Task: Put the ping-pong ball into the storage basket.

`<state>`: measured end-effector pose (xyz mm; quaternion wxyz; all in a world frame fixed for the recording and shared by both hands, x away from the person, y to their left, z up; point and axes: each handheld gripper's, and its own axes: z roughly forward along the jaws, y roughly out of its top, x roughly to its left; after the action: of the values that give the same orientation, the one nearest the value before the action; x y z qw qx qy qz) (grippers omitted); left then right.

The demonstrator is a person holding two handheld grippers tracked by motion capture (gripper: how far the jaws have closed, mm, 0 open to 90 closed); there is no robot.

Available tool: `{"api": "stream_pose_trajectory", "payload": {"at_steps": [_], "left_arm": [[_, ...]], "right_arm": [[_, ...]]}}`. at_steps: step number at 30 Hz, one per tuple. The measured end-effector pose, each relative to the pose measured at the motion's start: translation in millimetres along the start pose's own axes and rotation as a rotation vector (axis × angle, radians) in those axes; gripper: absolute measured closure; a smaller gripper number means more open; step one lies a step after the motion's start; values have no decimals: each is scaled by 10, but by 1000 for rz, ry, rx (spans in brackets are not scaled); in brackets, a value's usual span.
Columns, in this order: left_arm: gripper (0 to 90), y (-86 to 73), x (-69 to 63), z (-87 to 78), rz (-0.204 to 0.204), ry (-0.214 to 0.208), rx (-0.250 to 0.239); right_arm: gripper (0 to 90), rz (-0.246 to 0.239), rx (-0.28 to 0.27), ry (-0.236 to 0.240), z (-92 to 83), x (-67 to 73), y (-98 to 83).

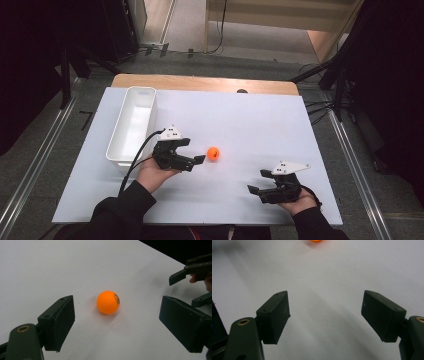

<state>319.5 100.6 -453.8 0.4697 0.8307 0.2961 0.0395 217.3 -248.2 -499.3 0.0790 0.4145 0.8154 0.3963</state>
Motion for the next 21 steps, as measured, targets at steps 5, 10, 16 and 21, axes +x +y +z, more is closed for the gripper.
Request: {"api": "stream_pose_trajectory", "payload": {"at_steps": [5, 10, 16, 21], "left_arm": [[135, 26, -7, 45, 4, 0, -4], [135, 69, -9, 107, 16, 2, 6], [135, 111, -20, 163, 17, -12, 9], [135, 154, -39, 205, 24, -13, 8]], "right_arm": [[215, 1, 0, 1, -1, -2, 0], [215, -1, 0, 1, 0, -1, 0], [215, 0, -3, 0, -1, -4, 0], [215, -1, 0, 2, -2, -2, 0]]}}
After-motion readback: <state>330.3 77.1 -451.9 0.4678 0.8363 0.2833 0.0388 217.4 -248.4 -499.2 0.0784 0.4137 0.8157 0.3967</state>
